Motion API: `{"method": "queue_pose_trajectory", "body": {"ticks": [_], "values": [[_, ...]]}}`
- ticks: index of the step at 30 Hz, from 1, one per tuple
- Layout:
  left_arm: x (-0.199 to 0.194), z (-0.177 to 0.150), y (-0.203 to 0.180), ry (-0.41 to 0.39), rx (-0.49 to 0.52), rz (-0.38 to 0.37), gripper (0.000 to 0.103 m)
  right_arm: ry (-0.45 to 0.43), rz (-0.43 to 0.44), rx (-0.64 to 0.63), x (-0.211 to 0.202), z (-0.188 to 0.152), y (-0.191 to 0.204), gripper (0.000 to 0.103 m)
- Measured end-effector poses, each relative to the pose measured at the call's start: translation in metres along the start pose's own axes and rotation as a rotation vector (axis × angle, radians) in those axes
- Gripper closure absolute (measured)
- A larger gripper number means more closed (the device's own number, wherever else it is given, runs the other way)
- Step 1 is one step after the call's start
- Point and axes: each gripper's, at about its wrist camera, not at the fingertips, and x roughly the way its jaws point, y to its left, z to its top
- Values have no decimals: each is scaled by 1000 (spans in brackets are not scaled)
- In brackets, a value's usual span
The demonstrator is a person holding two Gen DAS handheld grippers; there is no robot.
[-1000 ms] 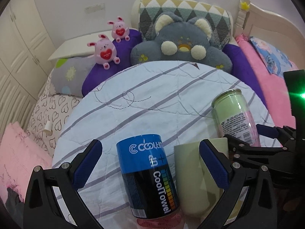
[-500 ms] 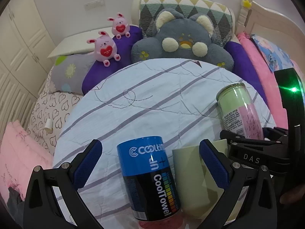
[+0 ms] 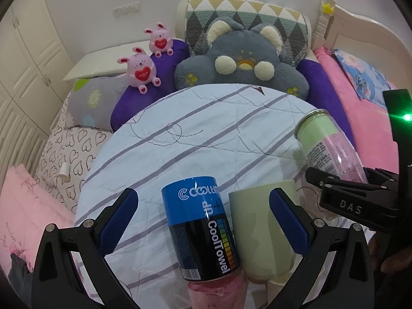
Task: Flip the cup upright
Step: 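Lift the tumbler with the right gripper and carry it toward the left tool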
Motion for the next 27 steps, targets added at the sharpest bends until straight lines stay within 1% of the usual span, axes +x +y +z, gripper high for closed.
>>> {"method": "queue_pose_trajectory", "body": {"ticks": [3,7,10,15,21,24,27], "values": [[-6,-3,1,-11,3,-4,0,-22,1,20,-10,-6,-2,33],[-15,-11,1,-25,6,-24,0,-78,-6,33,-28,-18,-2,33],[-25,-20,1,-52,13,-30,0,-124,-7,34,-42,-29,-1,33],[-39,-36,0,-94,25,-54,0,-210,0,42,-65,-56,0,33],[-61,-67,-2,-161,55,-65,0,-273,9,53,-81,-92,4,33],[-70,-80,-2,-182,68,-77,0,-299,7,49,-88,-113,8,33],[-82,-101,3,-220,80,-61,0,-334,-3,27,-98,-137,15,33]]}}
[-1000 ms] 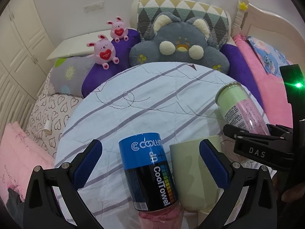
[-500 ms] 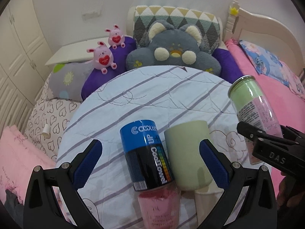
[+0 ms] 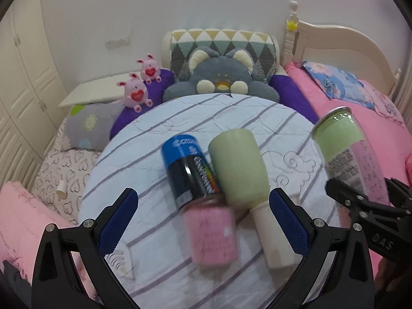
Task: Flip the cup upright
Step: 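Lift the tumbler with the right gripper and carry it toward the left tool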
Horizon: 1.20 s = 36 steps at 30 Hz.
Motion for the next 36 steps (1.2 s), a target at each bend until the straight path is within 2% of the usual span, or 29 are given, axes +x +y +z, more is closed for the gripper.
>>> {"method": "queue_pose_trajectory", "body": {"ticks": [4,11,13,18,27,36], "values": [[-15,-22,9,-33,-1,10,0,-59,14,-15,-23,-26,10,33],[-51,-78,27,-128,-4,-11,0,-160,34,-41,-51,-91,37,33],[-61,-96,37,-152,-17,6,0,-167,42,-46,-54,-107,44,33],[-66,-125,58,-132,-36,32,0,-128,63,-43,-48,-136,60,33],[-64,-153,82,-123,-40,26,0,-81,60,-21,-22,-154,83,33],[-49,-155,96,-108,-25,-9,0,-48,14,21,2,-156,92,33]]}}
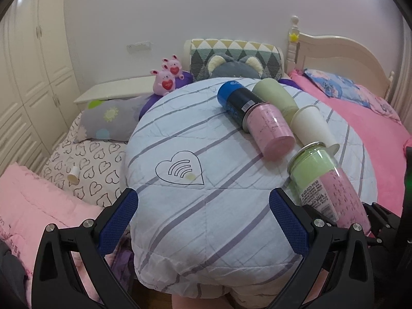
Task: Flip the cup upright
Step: 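Lift the tumbler with the right gripper and carry it toward the left tool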
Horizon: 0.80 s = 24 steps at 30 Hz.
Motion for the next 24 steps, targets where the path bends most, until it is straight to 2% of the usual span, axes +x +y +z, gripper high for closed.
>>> {"method": "queue_pose_trajectory", "body": {"ticks": [3,4,5,24], "values": [[5,-1,1,7,2,-1,0,-11,3,24,-2,-2,1,31],[6,-2,1,10,1,-3,0,-19,6,33,-4,-2,-1,23],[7,-2,1,13,-1,-4,0,-27,2,38,-5,-2,-2,21],[-14,-1,-4,-24,-9,3,0,-73,-6,24,-29,2,-7,21]]}}
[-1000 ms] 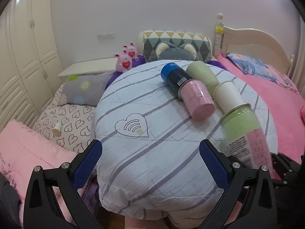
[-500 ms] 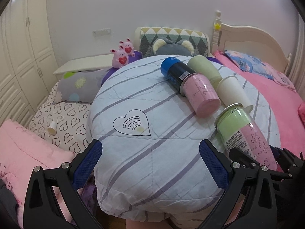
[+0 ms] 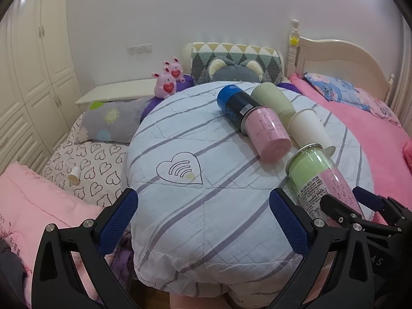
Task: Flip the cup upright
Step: 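Lift the tumbler with the right gripper and carry it toward the left tool, then grasp the tumbler with the left gripper while the right gripper releases it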
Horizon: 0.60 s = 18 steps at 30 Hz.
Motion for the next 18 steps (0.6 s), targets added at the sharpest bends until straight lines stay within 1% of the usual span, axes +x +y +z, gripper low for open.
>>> {"method": "queue_pose_trajectory", "body": {"ticks": [5,10,13,16,18], "values": [[-7,1,-11,-5,4,-16,0,-29,-8,5,-14,3,-10,21],[-11,3,-33,-3,6,-50,0,-58,-25,22,-26,6,-27,21],[-8,6,-49,7,7,-62,0,-79,-33,36,-31,9,-43,21],[-4,9,-65,13,-2,-63,0,-79,-65,56,-31,12,-63,21],[-1,12,-72,15,-8,-60,0,-76,-68,72,-31,14,-75,21]]}}
